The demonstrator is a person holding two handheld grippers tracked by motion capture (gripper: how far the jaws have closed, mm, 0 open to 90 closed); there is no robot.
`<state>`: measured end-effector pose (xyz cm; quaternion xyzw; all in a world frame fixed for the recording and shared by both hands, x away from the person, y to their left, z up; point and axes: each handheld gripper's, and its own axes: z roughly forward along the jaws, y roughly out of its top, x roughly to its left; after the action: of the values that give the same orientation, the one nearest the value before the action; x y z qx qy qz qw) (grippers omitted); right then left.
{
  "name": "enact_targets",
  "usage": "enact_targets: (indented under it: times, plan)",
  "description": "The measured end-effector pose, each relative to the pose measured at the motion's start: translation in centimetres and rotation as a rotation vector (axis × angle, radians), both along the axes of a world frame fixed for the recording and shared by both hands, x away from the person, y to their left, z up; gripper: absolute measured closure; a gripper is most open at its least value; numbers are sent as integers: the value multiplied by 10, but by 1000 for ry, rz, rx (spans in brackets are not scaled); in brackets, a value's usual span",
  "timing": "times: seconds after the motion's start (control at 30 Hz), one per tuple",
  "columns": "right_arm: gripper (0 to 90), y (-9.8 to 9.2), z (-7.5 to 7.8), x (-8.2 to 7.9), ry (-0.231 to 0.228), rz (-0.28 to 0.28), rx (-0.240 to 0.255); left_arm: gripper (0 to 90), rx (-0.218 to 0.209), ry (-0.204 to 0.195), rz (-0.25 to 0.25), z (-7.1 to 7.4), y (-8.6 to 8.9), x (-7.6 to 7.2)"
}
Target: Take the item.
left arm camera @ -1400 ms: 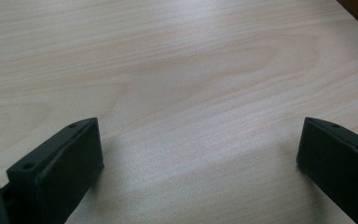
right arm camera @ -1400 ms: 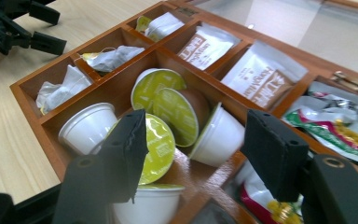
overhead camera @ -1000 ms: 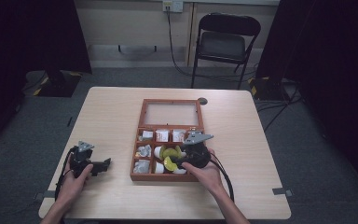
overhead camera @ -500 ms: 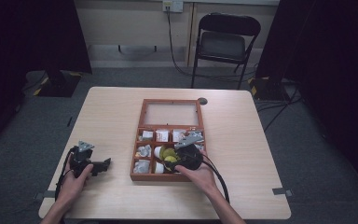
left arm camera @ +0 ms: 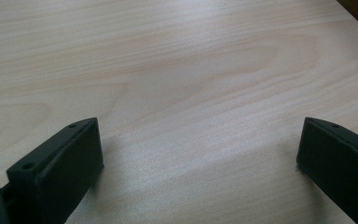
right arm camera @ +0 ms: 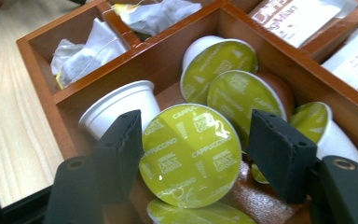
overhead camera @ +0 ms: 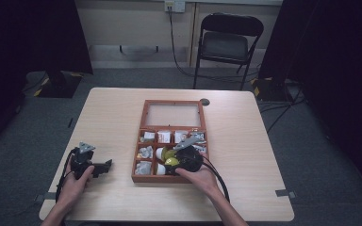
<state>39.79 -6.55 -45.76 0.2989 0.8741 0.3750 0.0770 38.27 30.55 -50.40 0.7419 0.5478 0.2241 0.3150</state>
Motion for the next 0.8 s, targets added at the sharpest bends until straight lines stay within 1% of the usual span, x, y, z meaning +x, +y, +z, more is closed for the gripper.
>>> enact_targets:
  times: [0.17, 0.23, 0.33, 0.43, 0.5, 0.53, 0.67, 0.8]
  plan:
    - [341, 1, -1, 0, 5, 23, -12, 0, 0, 1, 0, 0, 0, 0]
    - [338, 2, -1, -1, 2, 30, -24, 0, 1, 1, 0, 0, 0, 0]
    - [329, 5, -2, 0, 17, 43, -48, 0, 0, 0, 0, 0, 0, 0]
    - [331, 4, -3, 1, 27, 40, -49, 0, 0, 0, 1, 0, 0, 0]
    - [332, 4, -3, 2, 43, 41, -52, 0, -1, 1, 1, 0, 0, 0]
    - [343, 3, -4, 4, 61, 34, -59, 0, -1, 1, 0, 0, 0, 0]
    - [367, 3, -4, 5, 61, 30, -71, 0, -1, 0, 1, 0, 0, 0]
    - [370, 3, -4, 5, 58, 26, -81, 0, 0, -1, 1, 0, 0, 0]
